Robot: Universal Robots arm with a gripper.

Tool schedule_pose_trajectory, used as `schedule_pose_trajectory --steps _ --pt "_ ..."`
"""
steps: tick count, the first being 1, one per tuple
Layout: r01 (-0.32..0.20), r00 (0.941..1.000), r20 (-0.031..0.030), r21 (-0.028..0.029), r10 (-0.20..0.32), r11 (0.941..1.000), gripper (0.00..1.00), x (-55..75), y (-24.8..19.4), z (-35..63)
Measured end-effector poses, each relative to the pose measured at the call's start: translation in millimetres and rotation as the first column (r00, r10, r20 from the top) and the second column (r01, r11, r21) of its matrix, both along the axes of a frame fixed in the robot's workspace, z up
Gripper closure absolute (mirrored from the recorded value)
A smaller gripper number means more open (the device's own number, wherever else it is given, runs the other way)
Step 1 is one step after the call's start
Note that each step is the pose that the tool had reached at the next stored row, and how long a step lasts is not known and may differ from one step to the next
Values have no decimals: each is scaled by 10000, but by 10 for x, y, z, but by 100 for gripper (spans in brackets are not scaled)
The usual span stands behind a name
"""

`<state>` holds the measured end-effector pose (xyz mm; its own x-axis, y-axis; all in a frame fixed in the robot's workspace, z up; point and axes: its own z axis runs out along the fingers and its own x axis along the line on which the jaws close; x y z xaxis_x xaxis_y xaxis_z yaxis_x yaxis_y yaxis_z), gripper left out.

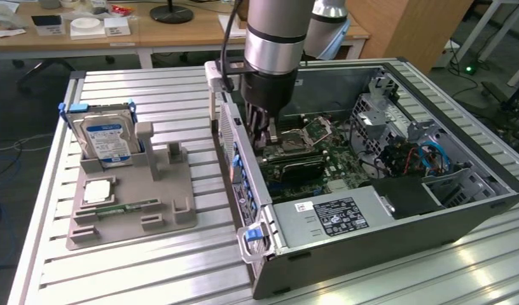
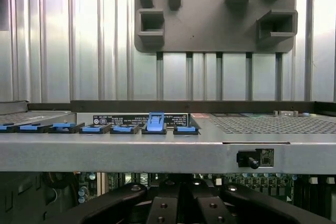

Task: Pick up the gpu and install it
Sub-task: 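Press down on the gpu until it lock into place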

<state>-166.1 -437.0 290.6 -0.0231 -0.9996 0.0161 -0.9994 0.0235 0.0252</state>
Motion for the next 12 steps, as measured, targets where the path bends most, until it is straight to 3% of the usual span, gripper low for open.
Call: schedule_pose_trajectory --steps 4,12 --pt "-9 10000 2 -45 9 10000 89 25 1 -61" --pt "-77 10000 -9 -161 77 9998 89 31 0 -14"
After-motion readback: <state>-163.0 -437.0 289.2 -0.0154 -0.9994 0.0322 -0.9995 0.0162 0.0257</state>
